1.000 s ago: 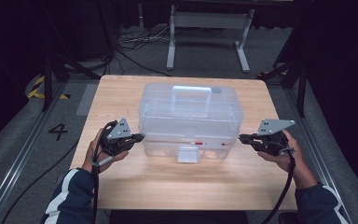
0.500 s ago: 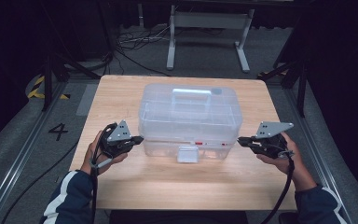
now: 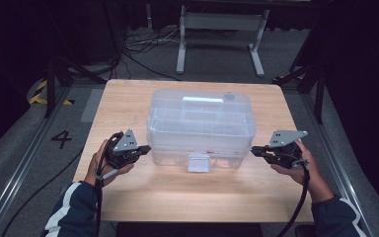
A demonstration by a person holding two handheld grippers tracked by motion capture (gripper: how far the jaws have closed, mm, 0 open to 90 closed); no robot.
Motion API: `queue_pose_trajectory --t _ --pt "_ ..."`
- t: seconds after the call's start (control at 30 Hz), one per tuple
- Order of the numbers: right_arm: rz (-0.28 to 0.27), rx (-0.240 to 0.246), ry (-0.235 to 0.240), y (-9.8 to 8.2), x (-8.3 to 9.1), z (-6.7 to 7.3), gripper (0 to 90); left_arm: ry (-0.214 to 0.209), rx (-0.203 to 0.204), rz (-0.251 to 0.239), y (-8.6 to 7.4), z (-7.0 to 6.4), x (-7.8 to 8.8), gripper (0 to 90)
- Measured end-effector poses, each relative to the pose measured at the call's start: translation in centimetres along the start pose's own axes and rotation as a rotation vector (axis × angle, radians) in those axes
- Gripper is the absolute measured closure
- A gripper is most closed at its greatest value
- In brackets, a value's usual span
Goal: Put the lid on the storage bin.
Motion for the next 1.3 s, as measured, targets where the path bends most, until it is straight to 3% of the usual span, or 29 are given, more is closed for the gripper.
queue_pose_trajectory --t 0.7,1.0,1.3 --pt "0.026 0.008 0.001 -0.5 -0.4 0.2 81.9 0.002 0.003 0.005 -0.5 -0.1 0.3 90.0" --pt "0.055 0.029 -0.022 -0.6 -0.5 0.3 76.9 0.018 -0.006 0.047 -1.6 -0.2 0.1 89.8" --pt "0.083 0.043 -0.047 -1.3 0.0 0.3 69.0 0.044 -0.011 0.080 -2.8 -0.3 0.4 82.0"
Point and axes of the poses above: each handheld gripper's, and its own axes: x roughly backward along the jaws, y roughly out of its top, z roughly to its left, the point moved 8 cm from there along -x, roughly forward along the jaws, and after that the axes turned 7 degrees about y, right-handed, at the moved point
